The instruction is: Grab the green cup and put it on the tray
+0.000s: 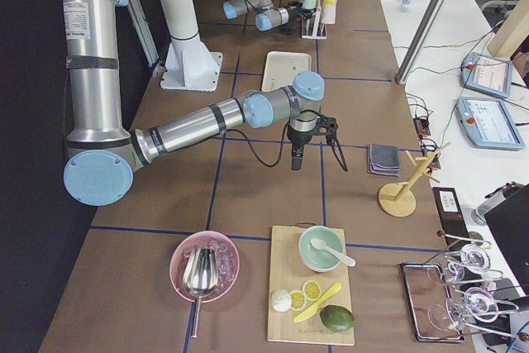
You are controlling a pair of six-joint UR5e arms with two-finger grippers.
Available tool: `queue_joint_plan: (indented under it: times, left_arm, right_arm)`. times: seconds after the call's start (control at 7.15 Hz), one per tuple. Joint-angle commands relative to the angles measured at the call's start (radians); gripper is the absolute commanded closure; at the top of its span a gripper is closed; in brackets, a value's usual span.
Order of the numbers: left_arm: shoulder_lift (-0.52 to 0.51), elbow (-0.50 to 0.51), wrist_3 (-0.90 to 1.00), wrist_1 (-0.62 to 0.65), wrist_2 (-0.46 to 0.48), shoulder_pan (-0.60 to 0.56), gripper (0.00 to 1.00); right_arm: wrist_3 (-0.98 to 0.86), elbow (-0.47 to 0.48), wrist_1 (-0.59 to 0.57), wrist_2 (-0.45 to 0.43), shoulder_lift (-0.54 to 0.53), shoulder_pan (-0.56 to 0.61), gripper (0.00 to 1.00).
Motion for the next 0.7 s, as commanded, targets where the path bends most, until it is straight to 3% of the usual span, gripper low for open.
queue_joint_plan:
  times: [0.0,0.56]
  left_arm:
    - [0.001,-0.013,0.000,0.003,0.000,0.001,0.64]
    - [0.004,-0.100,0.000,0.089,0.002,0.001,0.64]
  right_arm:
    - [0.000,-0.002,0.000,0.001,0.000,0.000,0.00]
    - [0.000,-0.003,0.000,0.001,0.002,0.000,0.00]
